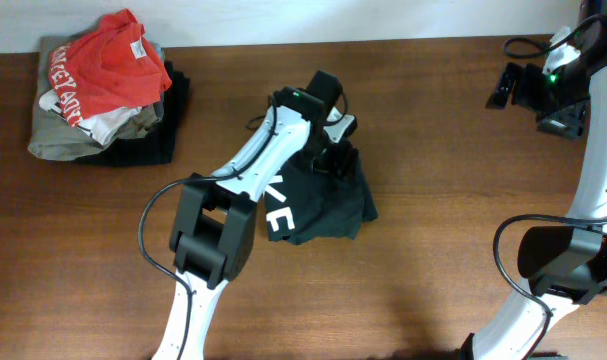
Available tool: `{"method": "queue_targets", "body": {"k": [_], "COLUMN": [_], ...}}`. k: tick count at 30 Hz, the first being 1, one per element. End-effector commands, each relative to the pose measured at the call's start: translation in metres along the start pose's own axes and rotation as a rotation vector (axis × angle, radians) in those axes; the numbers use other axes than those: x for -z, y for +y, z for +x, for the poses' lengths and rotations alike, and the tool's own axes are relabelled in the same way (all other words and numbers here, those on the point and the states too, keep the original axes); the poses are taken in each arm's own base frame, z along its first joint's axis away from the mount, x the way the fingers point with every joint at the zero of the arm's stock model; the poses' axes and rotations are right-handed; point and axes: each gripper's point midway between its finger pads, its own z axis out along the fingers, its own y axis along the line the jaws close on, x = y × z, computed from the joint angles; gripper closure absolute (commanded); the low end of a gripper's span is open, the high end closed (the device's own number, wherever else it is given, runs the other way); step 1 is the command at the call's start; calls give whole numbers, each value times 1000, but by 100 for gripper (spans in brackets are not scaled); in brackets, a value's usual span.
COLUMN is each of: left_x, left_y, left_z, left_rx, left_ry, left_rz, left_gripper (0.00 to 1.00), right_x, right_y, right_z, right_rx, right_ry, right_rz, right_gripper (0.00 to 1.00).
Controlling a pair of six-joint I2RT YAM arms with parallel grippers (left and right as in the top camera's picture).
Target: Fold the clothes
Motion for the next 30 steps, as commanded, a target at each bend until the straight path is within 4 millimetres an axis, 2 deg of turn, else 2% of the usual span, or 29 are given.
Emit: {"method": "queue_targets", "body": {"k": [1,5,6,12,13,19,25,29,30], "left_x": [3,3,3,2,5,28,15,-2,-6], "left_y": [2,2,1,-10,-11,-26,-49,-57,-59], "left_z": [-5,-7,-7,-14,-16,-24,-18,-20,-19], "left_rx": [65,65,62,30,28,-9,-59,-102,-107], "left_ry": [-20,-29,-30,-59,-64,-90,-76,-86,-81], "left_rz": [-22,-20,-19,-11,-11,-17,-17,-64,-63], "left_gripper": [32,33,36,97,100,100,99,89,89], "right_x": [10,10,10,10,10,10,10,10,10], "right_y": [0,0,0,0,0,0,0,0,0], "right_z": [-1,-1,-1,-1,-1,-1,-1,-1,-1], "right_rx": [11,11,11,11,11,11,11,11,11], "right_ry": [-30,-30,-30,-30,-30,-30,-30,-30,-30], "right_rz": [6,6,6,6,6,6,6,6,6], "right_gripper": [1,1,1,1,1,1,1,1,1]}}
